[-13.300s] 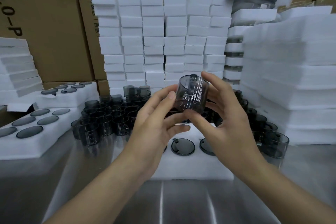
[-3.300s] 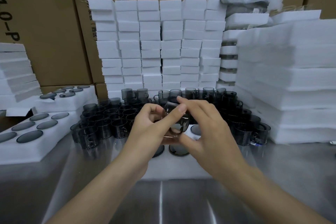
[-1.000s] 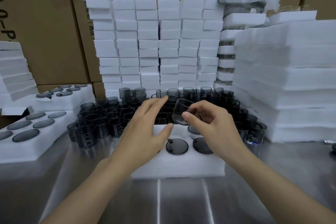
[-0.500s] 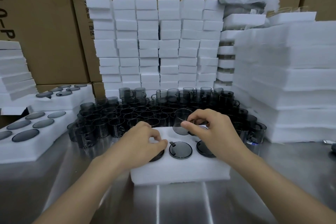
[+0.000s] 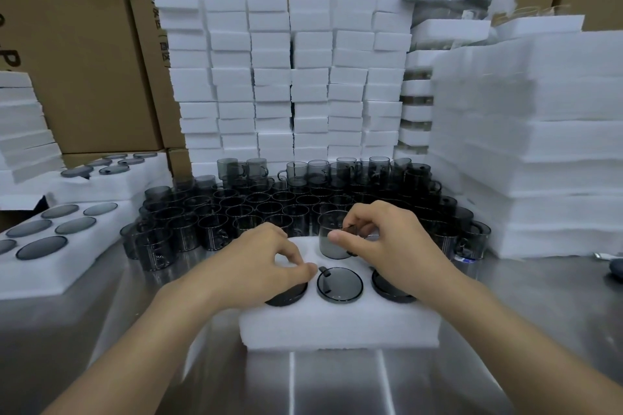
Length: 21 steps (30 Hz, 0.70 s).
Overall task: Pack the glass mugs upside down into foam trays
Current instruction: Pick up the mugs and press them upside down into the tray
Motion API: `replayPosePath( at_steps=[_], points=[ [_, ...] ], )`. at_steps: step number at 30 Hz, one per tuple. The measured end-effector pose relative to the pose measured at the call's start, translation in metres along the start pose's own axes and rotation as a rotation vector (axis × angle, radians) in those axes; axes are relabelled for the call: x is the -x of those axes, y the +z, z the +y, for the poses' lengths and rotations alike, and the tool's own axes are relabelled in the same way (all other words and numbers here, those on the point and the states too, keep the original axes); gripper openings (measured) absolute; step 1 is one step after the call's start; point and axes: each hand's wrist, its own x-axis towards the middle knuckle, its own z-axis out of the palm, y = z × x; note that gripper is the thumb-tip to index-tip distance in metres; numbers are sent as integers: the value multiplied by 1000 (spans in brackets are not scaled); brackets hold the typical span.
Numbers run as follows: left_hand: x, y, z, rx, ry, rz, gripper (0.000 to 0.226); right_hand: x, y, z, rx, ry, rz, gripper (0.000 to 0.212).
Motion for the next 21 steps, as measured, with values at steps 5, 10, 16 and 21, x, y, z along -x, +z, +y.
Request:
replayPosePath(
  at_steps=[5,10,16,21],
  points=[
    [0,0,0,-1,-8,-2,36,2,1,-3,39,-43,-38,35],
    [0,0,1,18,-15,-3,36,1,2,-5,162,-9,-173,38],
    [0,1,1,21,-5,-5,35,4,0,-6,106,-10,-138,58],
    [1,0,2,32,13,-6,36,0,1,-9,322,53,-332,45]
  ],
)
